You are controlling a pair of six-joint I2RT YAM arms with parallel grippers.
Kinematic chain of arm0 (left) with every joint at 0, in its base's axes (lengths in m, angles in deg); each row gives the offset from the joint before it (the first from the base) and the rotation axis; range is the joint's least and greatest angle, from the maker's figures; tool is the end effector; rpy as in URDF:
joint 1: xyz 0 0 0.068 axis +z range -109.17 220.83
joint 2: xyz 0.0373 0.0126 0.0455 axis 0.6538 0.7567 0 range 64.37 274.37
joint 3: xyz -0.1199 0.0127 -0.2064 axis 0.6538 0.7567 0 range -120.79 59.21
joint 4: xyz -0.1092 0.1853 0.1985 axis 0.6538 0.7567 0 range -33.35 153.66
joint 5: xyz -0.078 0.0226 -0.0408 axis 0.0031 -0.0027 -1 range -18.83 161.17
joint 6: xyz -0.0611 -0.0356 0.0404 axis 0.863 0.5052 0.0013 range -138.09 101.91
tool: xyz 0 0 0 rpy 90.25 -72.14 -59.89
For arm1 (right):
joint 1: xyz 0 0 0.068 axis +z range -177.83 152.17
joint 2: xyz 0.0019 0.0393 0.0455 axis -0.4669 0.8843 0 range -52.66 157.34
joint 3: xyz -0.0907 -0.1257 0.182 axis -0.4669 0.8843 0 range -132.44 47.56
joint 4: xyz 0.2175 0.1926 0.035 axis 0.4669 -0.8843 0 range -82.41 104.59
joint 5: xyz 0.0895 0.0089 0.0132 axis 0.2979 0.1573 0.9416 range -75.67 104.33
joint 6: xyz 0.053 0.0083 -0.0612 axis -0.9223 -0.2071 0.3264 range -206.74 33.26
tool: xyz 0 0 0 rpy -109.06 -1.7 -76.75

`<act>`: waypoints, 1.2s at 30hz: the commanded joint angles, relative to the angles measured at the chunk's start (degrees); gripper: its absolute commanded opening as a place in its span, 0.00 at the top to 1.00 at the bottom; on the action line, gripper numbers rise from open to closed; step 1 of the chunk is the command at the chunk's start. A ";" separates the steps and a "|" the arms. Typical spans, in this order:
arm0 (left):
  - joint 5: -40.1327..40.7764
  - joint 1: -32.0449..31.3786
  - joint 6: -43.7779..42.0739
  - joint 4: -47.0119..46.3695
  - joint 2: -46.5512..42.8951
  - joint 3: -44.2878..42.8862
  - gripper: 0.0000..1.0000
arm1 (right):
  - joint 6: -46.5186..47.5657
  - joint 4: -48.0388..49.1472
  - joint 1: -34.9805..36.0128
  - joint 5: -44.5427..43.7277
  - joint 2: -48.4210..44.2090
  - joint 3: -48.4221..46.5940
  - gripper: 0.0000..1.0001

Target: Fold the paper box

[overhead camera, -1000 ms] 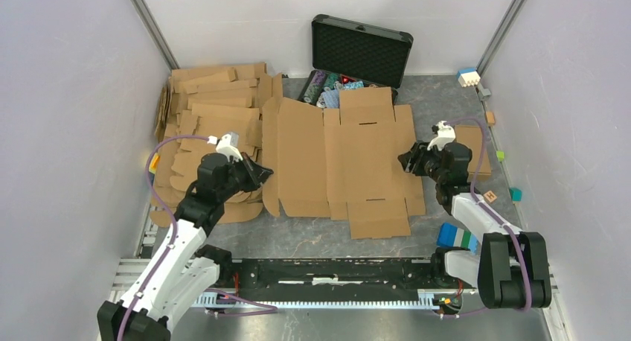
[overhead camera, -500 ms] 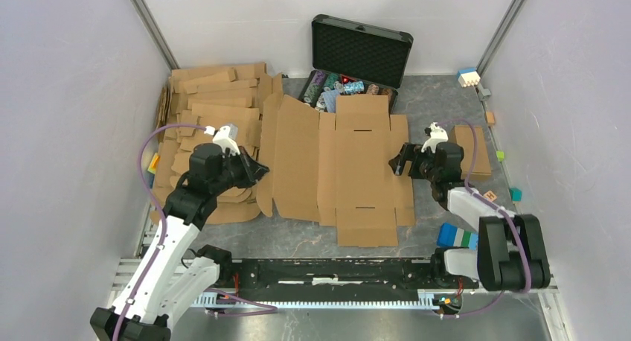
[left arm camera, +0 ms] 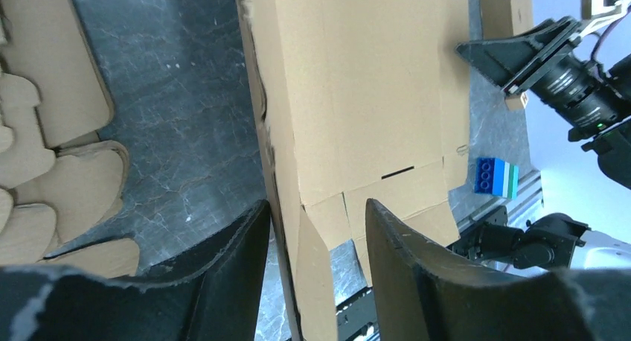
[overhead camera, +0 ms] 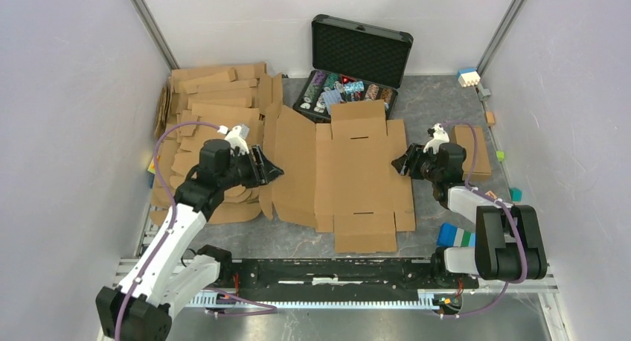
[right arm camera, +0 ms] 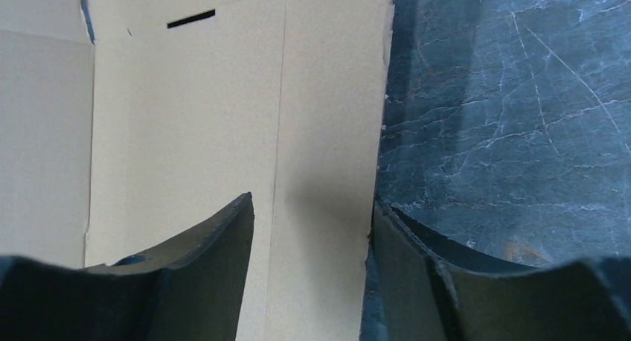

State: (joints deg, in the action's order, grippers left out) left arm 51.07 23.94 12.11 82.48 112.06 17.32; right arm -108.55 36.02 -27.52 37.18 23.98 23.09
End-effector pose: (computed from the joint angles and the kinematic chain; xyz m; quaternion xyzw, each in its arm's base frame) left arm 0.2495 -0.1011 0.2408 -0.0150 0.8637 -0.3315 0.3794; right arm 0.3043 0.0290 0.0823 0.0627 0.8553 0.2620 0.4426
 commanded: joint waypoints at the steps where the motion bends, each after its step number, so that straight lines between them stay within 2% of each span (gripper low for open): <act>1: -5.40 -0.17 2.10 -4.20 5.24 0.43 0.42 | 0.28 2.62 0.03 1.40 -2.14 0.45 0.42; 9: -0.60 -0.17 -0.62 0.07 8.66 -1.53 0.44 | 1.78 1.01 0.03 0.78 -2.86 -0.14 0.67; 11: -1.24 -0.14 -0.69 -0.22 8.58 -1.38 0.48 | 2.14 0.77 0.03 0.62 -3.24 -0.21 0.71; 15: -1.47 -0.16 -1.30 0.20 8.66 -1.63 0.65 | 2.70 0.17 0.03 1.03 -3.89 -0.56 0.80; 17: -1.10 -0.17 -1.71 0.97 7.96 -2.09 0.71 | 2.79 0.08 0.05 1.04 -4.65 -0.58 0.81; 24: -0.41 -0.16 -1.65 1.07 1.87 -3.41 0.78 | 3.04 -1.25 1.36 2.35 -6.74 -2.14 0.83; 30: -0.77 -0.19 -4.45 3.89 0.78 -5.01 0.87 | 2.31 1.21 2.55 2.25 -10.66 -0.90 0.85; 36: 0.58 -0.17 -7.73 5.15 -4.25 -4.09 0.89 | 0.45 5.85 2.53 1.30 -14.66 0.73 0.89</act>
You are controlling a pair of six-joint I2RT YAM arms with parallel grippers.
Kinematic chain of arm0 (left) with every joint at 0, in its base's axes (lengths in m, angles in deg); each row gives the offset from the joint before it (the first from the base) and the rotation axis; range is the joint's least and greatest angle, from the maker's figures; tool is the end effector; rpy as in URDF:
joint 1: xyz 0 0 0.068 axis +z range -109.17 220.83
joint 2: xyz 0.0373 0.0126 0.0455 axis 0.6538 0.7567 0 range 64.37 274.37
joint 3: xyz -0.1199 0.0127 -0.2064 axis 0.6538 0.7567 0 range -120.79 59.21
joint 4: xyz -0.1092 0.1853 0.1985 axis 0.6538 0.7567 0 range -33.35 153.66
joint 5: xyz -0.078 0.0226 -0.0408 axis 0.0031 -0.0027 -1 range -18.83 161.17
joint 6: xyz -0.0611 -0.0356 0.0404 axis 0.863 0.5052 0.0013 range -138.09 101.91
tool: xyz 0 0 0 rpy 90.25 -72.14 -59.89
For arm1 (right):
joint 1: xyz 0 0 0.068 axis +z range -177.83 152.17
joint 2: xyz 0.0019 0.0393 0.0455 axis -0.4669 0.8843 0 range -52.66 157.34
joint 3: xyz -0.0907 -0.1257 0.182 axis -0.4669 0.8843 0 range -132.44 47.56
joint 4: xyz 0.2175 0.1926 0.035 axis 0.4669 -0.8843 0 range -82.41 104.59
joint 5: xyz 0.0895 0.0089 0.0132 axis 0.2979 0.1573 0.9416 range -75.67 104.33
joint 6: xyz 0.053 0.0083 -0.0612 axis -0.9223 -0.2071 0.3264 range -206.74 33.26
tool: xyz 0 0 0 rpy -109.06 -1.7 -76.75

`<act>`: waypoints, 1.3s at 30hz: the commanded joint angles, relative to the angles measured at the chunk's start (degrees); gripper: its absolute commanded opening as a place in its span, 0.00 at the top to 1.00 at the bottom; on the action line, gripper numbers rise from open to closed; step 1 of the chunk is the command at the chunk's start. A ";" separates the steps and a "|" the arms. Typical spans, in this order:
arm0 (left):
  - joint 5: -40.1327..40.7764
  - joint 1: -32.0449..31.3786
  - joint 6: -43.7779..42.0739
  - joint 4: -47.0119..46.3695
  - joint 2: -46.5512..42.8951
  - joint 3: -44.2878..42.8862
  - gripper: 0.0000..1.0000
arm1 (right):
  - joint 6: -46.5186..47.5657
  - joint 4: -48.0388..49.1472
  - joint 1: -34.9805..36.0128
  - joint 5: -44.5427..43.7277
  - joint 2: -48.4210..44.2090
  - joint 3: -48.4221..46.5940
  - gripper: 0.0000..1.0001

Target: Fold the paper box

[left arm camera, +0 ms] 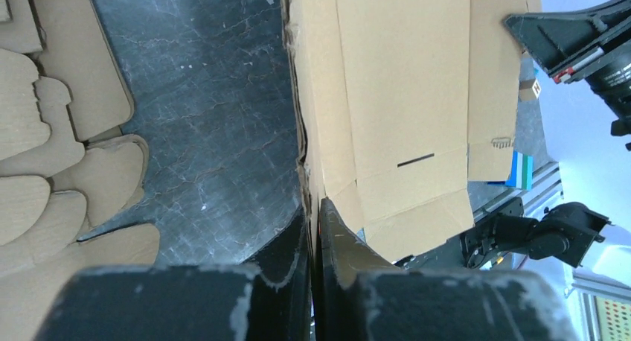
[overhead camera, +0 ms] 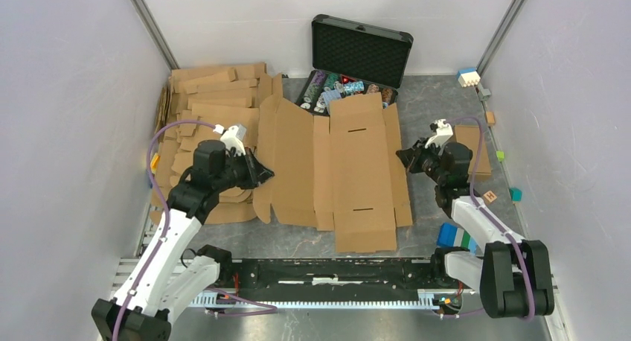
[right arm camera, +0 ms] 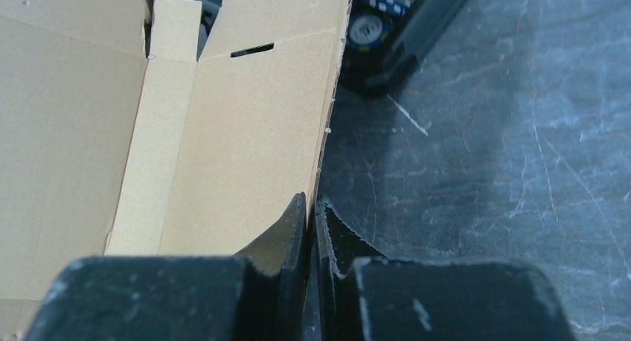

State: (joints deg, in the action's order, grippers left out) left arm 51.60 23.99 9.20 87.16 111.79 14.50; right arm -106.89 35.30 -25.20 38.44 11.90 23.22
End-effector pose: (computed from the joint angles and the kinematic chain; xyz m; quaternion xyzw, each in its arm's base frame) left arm 0.2452 -0.0989 0.2519 0.0016 0.8707 -0.3146 0.3781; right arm 0.3014 0.0427 0.1402 0.0025 0.8077 0.2787 0.5196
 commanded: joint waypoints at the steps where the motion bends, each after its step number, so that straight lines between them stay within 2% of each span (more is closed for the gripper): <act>1: 0.02 -0.21 -5.40 0.73 -4.66 -1.27 0.89 | -1.75 7.07 0.29 0.20 -2.50 0.54 0.90; 5: -0.24 -0.22 -8.08 1.75 -4.98 -1.85 0.89 | -2.56 7.22 0.92 1.66 -1.31 -1.32 1.00; 12: 2.12 -0.19 -12.60 -1.04 -8.13 -2.01 0.87 | -1.08 13.34 5.23 -3.33 -4.03 -2.07 1.00; 14: 3.27 -0.20 -13.43 -1.41 -9.05 -2.14 0.75 | 0.13 16.03 6.03 -3.70 -4.92 -2.50 1.00; 17: 4.33 -0.21 -12.96 -1.56 -8.73 -1.55 0.44 | 2.10 20.56 6.64 -1.06 -6.04 -2.56 1.00; 18: 5.38 -0.19 -12.79 -1.54 -8.11 -1.21 0.43 | 2.53 21.61 6.65 0.46 -6.29 -2.41 1.00; 24: 10.01 -0.12 -13.82 2.80 -2.55 -3.34 0.54 | 2.21 26.59 6.76 5.89 -7.46 0.14 1.00; 27: 10.05 -0.12 -14.32 3.20 -1.93 -3.62 0.67 | 2.36 26.34 6.76 5.87 -7.97 0.55 1.00; 30: 11.26 -0.12 -14.76 3.01 -3.95 -3.65 0.75 | 2.88 25.98 6.77 4.23 -9.18 1.50 1.00; 33: 12.14 -0.12 -15.28 1.88 -7.48 -2.81 0.97 | 3.73 25.25 6.73 2.28 -9.81 2.42 1.00; 39: 8.32 -0.21 -16.02 -0.24 -11.56 -3.05 0.98 | 7.73 13.57 6.76 -1.01 -7.34 -1.80 0.81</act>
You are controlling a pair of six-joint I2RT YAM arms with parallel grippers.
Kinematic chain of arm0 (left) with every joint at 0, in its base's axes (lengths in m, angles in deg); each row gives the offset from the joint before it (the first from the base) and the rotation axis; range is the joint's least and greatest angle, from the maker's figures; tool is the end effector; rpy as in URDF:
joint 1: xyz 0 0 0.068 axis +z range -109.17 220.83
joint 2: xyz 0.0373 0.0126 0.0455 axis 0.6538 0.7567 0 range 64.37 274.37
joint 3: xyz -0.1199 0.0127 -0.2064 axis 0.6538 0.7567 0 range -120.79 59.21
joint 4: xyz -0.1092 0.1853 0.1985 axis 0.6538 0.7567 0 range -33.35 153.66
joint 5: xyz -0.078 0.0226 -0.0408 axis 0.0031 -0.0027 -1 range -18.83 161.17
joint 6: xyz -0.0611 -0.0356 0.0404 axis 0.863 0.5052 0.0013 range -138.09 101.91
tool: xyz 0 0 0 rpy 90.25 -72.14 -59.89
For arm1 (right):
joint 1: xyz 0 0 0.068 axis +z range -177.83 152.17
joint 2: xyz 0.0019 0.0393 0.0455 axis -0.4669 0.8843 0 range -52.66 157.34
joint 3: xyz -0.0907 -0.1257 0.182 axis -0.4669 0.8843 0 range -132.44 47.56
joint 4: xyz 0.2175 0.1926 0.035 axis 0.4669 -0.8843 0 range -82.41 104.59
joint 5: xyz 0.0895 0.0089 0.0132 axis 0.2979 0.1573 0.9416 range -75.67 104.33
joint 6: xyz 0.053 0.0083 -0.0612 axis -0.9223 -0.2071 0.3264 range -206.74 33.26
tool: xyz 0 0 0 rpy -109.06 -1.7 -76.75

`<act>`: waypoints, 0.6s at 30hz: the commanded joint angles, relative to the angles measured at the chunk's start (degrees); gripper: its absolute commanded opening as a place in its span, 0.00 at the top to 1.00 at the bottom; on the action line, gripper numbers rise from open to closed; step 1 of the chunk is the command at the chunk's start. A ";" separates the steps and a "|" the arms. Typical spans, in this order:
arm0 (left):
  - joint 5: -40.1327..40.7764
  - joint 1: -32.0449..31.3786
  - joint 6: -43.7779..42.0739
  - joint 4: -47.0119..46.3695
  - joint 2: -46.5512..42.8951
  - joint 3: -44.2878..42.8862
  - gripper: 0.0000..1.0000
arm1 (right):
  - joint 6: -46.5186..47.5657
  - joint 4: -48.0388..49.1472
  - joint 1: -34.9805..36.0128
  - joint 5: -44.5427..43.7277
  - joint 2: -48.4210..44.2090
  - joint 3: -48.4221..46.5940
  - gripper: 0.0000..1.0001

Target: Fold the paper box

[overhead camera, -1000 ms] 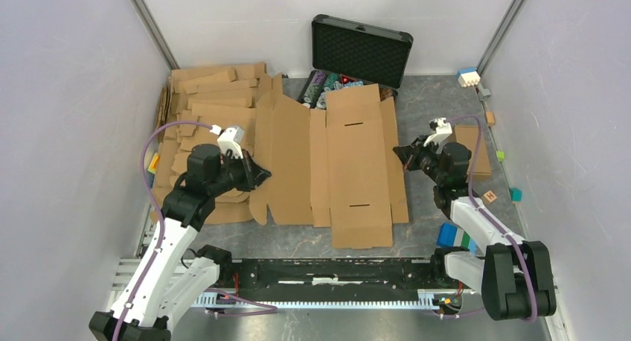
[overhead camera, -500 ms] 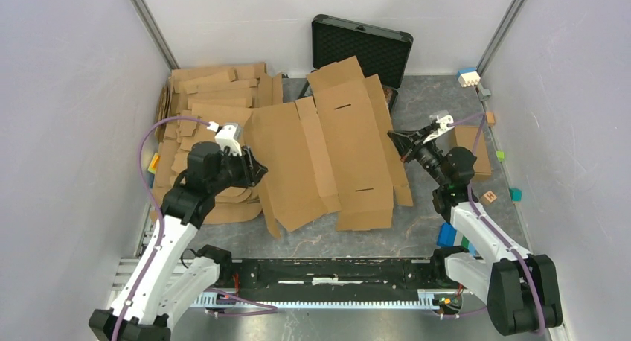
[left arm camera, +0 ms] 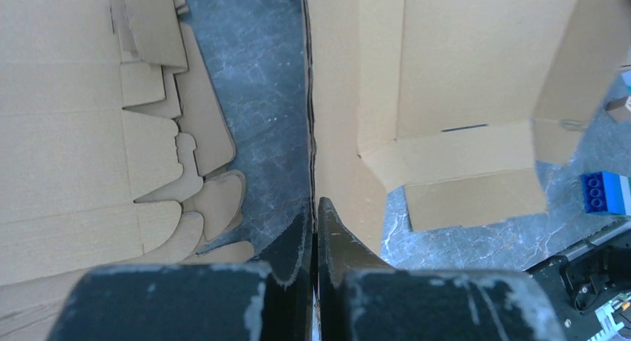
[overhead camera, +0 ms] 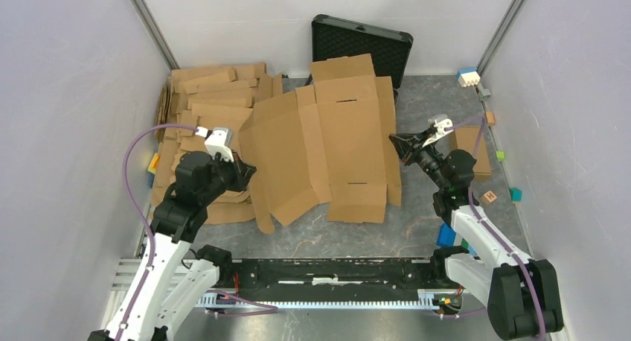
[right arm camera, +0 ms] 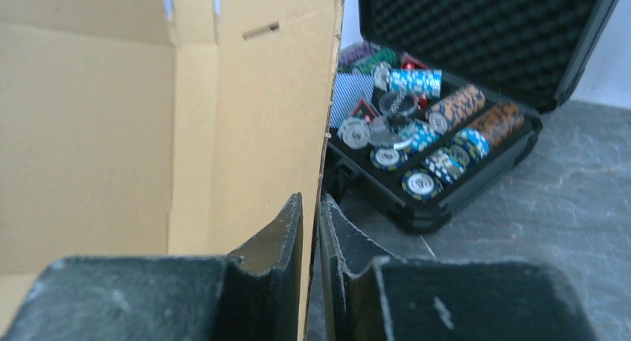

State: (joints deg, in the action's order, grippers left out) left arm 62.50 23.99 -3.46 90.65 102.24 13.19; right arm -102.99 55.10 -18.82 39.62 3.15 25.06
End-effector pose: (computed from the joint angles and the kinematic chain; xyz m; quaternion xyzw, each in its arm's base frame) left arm 0.2223 -0.0784 0.2901 0.0565 0.8440 -0.2053 0.4924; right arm 0.2850 0.0757 0.2175 -0.1232 0.6543 0.3013 0.6826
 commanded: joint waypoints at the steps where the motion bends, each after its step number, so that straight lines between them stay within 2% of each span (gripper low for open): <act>1: -3.87 -0.14 -3.87 -4.12 -2.39 -1.79 0.98 | 4.46 -7.65 0.36 -1.92 1.75 -4.15 0.80; 4: -7.40 -0.28 -4.52 -5.69 -3.97 -0.87 0.98 | 4.24 -6.79 0.39 -0.89 1.86 -2.95 0.75; 7: -10.26 -0.93 -4.70 -7.96 -6.13 1.29 0.98 | 3.61 -5.53 0.38 -1.26 1.80 -0.97 0.64; 10: -11.21 -2.22 -5.24 -8.69 -7.76 2.31 0.98 | 3.10 -6.06 0.36 -1.80 2.04 0.20 0.59; 13: -11.77 -3.62 -6.05 -8.69 -8.62 2.90 0.98 | 2.75 -8.56 0.39 -3.63 2.21 0.81 0.47; 18: -12.89 -5.21 -6.68 -8.58 -9.77 3.68 0.98 | 3.36 -15.93 0.33 -11.41 1.92 1.01 0.43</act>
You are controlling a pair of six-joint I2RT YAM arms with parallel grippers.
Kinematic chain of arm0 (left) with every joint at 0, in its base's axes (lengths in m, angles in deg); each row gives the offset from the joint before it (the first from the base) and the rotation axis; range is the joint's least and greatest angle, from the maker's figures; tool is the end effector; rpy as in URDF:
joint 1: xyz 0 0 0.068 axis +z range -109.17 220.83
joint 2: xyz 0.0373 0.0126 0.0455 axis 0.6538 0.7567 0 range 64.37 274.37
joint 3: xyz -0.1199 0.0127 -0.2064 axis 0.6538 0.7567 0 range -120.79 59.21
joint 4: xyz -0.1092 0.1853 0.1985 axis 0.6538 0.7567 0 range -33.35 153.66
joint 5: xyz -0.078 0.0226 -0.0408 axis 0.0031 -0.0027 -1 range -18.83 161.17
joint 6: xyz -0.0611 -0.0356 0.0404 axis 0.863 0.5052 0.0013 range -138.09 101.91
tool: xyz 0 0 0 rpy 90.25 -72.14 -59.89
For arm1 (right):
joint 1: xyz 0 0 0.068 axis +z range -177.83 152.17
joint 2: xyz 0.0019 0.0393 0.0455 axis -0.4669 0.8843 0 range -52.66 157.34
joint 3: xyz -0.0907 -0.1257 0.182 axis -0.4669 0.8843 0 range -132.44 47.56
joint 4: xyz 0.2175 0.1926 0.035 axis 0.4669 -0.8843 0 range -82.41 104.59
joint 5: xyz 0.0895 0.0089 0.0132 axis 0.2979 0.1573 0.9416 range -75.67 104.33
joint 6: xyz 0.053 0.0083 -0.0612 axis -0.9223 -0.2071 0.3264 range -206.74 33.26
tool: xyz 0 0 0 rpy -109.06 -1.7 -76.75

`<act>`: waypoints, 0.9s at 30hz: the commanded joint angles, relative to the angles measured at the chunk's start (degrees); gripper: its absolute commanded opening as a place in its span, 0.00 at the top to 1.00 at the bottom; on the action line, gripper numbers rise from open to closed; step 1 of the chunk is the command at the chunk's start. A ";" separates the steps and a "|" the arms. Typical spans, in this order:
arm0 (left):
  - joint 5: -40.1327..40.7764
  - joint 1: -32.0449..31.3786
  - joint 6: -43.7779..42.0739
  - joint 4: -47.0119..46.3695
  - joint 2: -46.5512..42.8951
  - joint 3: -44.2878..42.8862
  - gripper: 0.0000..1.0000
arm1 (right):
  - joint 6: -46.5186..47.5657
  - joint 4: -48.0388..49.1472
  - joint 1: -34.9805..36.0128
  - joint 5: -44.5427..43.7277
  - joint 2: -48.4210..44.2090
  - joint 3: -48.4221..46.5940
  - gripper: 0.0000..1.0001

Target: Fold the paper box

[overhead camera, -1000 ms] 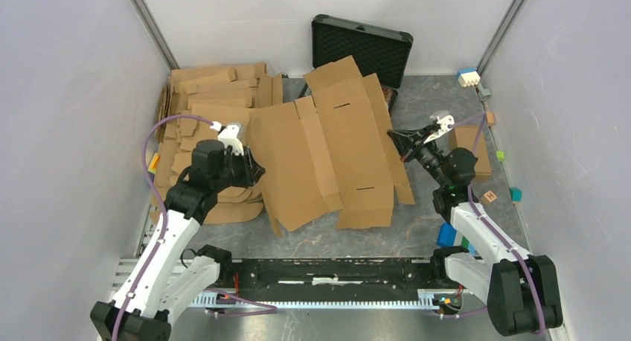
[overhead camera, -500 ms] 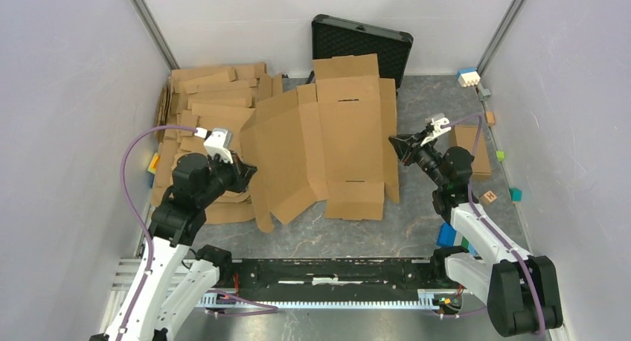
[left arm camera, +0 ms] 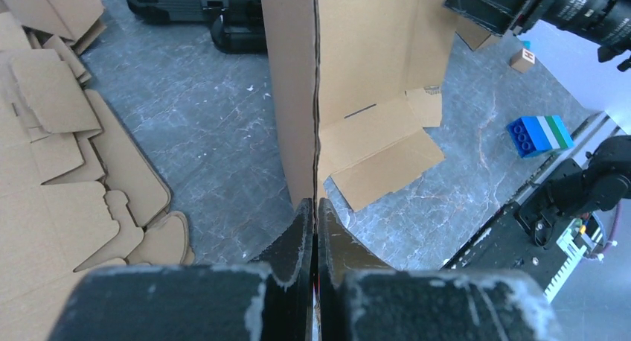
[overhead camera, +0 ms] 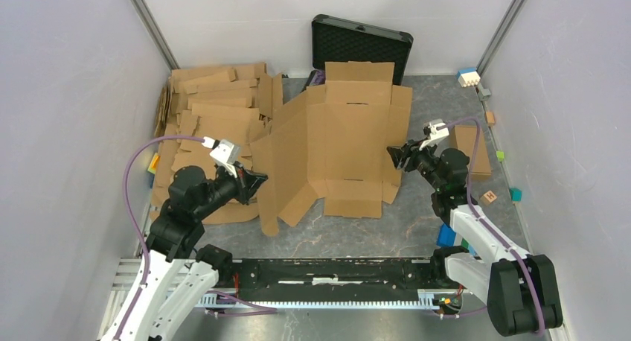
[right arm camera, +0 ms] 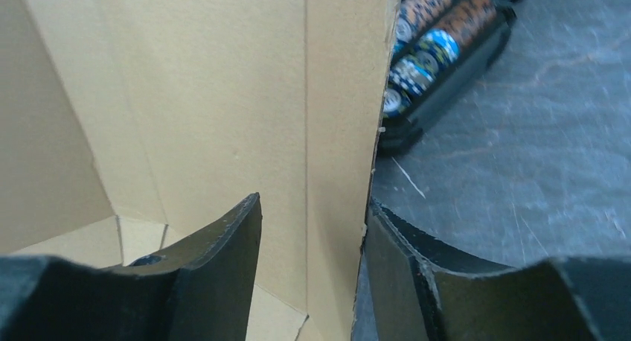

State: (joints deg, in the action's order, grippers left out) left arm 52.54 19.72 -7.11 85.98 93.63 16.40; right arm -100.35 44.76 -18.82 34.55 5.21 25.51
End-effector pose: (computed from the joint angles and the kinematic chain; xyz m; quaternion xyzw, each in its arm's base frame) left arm 0.1898 -0.0974 0.3106 0.1668 0.7752 -0.2886 0.5366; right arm 0.2908 0.0708 0.1794 -0.0885 0.7337 0.2572 0.6227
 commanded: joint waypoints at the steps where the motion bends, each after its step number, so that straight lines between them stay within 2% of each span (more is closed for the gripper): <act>1: -2.99 -1.01 -3.20 -3.48 -1.50 0.44 0.98 | 0.77 -7.59 0.38 -7.51 -0.09 0.49 0.38; 8: -2.53 -1.13 -3.78 -2.42 -4.60 0.87 0.98 | 0.82 -13.56 0.33 -12.21 0.32 3.01 0.11; 13: -4.35 -1.05 -3.78 -2.47 -5.97 1.30 0.98 | -1.74 -14.85 0.06 -15.34 -0.03 6.62 0.02; 18: -5.44 -1.17 -3.42 -2.60 -5.94 1.76 0.98 | -5.19 -11.47 -2.61 -9.29 -0.05 9.66 0.03; 23: -5.69 -1.27 -3.53 -2.61 -5.83 1.81 0.98 | -9.27 -9.31 -7.18 -2.76 1.11 11.41 0.14; 27: -5.62 -1.43 -3.69 -2.60 -5.56 1.86 0.98 | -11.43 -8.11 -8.69 -1.23 1.88 12.41 0.18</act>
State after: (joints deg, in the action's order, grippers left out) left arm 48.47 18.59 -8.79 86.28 88.21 18.37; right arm -108.11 32.50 -26.42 29.37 6.32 37.06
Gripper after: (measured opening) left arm 0.044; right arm 0.845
